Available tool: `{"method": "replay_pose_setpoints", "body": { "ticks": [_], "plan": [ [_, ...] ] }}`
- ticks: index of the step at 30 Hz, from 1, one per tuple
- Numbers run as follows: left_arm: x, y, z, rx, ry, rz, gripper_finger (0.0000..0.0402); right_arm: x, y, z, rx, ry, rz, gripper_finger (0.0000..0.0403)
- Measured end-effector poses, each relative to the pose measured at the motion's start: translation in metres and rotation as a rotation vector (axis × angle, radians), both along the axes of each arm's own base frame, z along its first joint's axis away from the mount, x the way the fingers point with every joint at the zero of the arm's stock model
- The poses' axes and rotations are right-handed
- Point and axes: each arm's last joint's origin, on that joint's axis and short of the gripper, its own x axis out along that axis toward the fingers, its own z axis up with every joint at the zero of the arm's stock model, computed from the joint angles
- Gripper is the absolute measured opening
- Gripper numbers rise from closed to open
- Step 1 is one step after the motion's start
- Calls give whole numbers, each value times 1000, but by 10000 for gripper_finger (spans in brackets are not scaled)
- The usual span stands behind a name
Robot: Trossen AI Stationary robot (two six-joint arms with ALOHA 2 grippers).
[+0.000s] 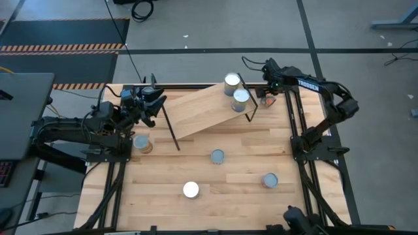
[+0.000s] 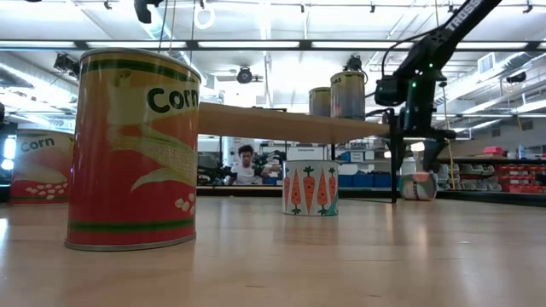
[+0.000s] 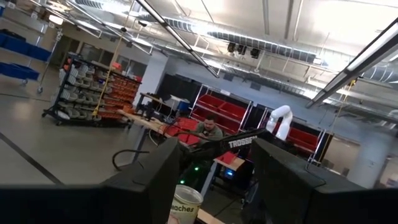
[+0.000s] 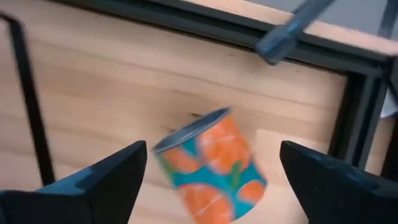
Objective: Pick and place cans onto a shelf
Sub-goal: Put the canned oranges on the shelf
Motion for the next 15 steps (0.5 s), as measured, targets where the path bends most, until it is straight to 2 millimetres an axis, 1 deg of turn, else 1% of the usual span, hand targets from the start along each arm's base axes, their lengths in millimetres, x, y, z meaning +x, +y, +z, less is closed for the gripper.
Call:
{"method": "replay_pose_setpoints", "body": {
  "ticks": [3,6,8,11,15],
  "plan": [
    [0,0,0,1,1,0,206,0,2,4,-11,3,77,389],
    [0,0,0,4,2,1,206,1,1,4,-47,72,177,397],
    [0,0,0,5,3,2,206,1,-1,3,-74,112,207,399],
    [0,0,0,9,3,-9,206,1,-5,-6,-44,146,201,398],
    [0,0,0,10,2,-13,206,4,-9,-22,5,169,152,390]
  ]
}}
